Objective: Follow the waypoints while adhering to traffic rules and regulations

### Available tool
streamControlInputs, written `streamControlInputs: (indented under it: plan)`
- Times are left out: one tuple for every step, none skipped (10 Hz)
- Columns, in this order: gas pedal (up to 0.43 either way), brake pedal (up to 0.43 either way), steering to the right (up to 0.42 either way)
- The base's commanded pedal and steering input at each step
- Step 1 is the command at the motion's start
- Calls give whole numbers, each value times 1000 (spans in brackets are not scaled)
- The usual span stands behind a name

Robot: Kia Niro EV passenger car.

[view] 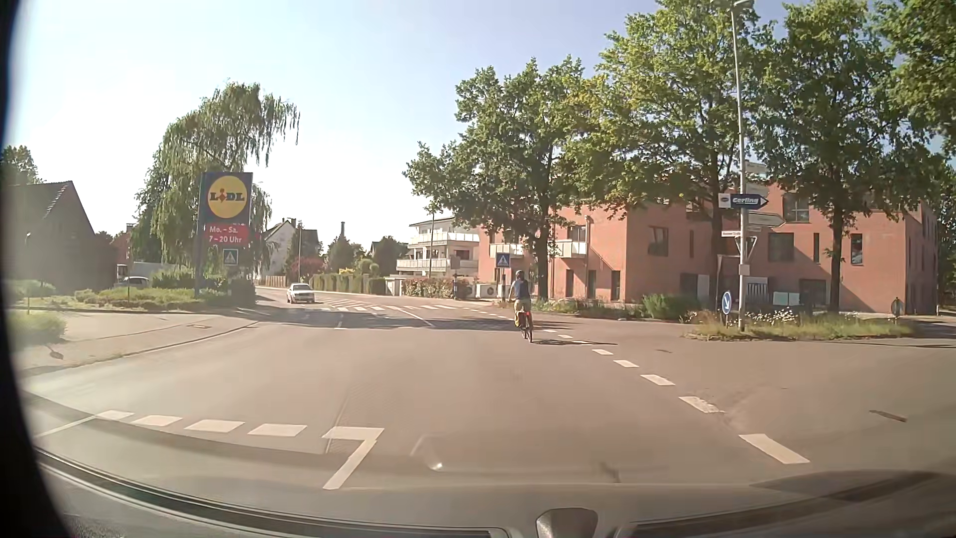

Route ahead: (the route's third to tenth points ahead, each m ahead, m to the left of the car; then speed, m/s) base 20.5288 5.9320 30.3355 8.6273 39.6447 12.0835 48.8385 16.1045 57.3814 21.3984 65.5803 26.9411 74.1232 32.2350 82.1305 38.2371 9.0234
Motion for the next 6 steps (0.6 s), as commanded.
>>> streamControlInputs:
  plan:
    - [87,6,-24]
    - [87,6,-24]
    - [87,6,-24]
    - [87,6,-25]
    - [87,6,-24]
    - [87,6,-25]
